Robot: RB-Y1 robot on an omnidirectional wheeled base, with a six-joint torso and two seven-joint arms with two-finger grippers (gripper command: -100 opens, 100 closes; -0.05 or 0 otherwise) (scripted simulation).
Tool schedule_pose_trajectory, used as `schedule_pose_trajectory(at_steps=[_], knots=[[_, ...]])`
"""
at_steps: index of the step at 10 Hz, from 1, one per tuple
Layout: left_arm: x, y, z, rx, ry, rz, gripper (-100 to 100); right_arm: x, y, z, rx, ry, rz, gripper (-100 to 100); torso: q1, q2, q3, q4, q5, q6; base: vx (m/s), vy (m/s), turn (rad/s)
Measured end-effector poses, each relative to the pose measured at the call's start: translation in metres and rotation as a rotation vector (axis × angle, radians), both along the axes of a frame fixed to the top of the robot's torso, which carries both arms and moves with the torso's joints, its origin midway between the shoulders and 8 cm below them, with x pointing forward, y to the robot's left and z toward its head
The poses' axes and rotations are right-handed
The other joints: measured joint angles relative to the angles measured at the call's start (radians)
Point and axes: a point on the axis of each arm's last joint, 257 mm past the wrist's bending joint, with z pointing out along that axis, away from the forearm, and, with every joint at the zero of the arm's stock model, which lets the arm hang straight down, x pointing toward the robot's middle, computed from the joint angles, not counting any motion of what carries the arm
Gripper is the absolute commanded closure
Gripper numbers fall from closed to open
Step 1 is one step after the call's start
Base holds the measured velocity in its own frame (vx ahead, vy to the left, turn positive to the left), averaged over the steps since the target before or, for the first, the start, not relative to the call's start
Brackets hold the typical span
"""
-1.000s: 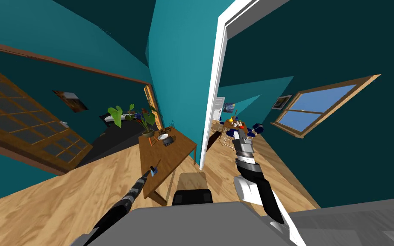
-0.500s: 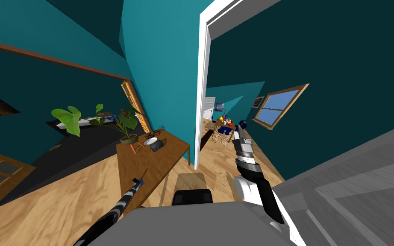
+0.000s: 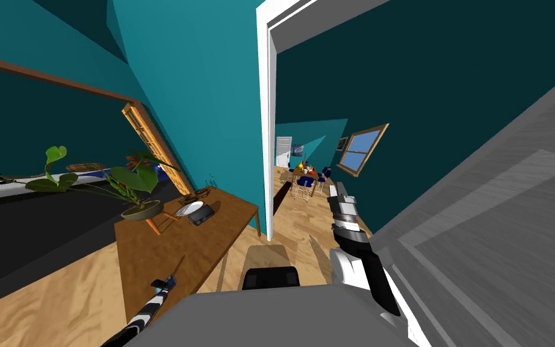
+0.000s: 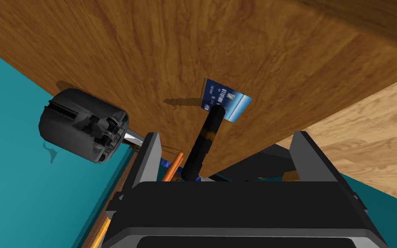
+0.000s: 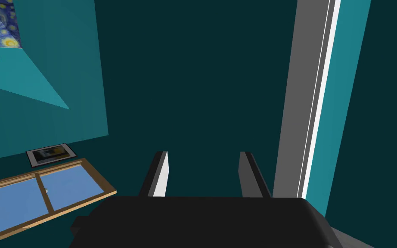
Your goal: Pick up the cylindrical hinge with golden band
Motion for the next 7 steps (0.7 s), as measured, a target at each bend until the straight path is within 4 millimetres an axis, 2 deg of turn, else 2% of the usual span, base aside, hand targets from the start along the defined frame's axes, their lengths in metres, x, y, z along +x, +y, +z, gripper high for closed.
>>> schedule_pose_trajectory(at_steps=[2, 3, 5, 7], knots=[[-0.038, 0.034, -0.008, 0.047, 0.099, 0.056, -100, 0.000, 0.000, 0.000, 0.000, 0.000, 0.000, 0, -0.001, 0.000, 0.000, 0.000, 0.000, -0.001, 0.043, -0.053, -0.352], [-0.057, 0.043, -0.005, 0.069, 0.142, 0.080, -100, 0.000, 0.000, 0.000, 0.000, 0.000, 0.000, 0, -0.001, 0.000, 0.000, 0.000, 0.000, 0.000, 0.035, -0.026, -0.073], [-0.085, 0.065, -0.010, 0.098, 0.194, 0.111, -100, 0.000, 0.000, 0.000, 0.000, 0.000, 0.000, 0, 0.001, 0.001, 0.001, 0.000, 0.000, -0.001, 0.024, -0.032, -0.214], [-0.110, 0.088, -0.004, 0.138, 0.257, 0.148, -100, 0.000, 0.000, 0.000, 0.000, 0.000, 0.000, 0, 0.000, 0.001, 0.000, 0.000, 0.000, 0.000, 0.034, -0.034, -0.266]])
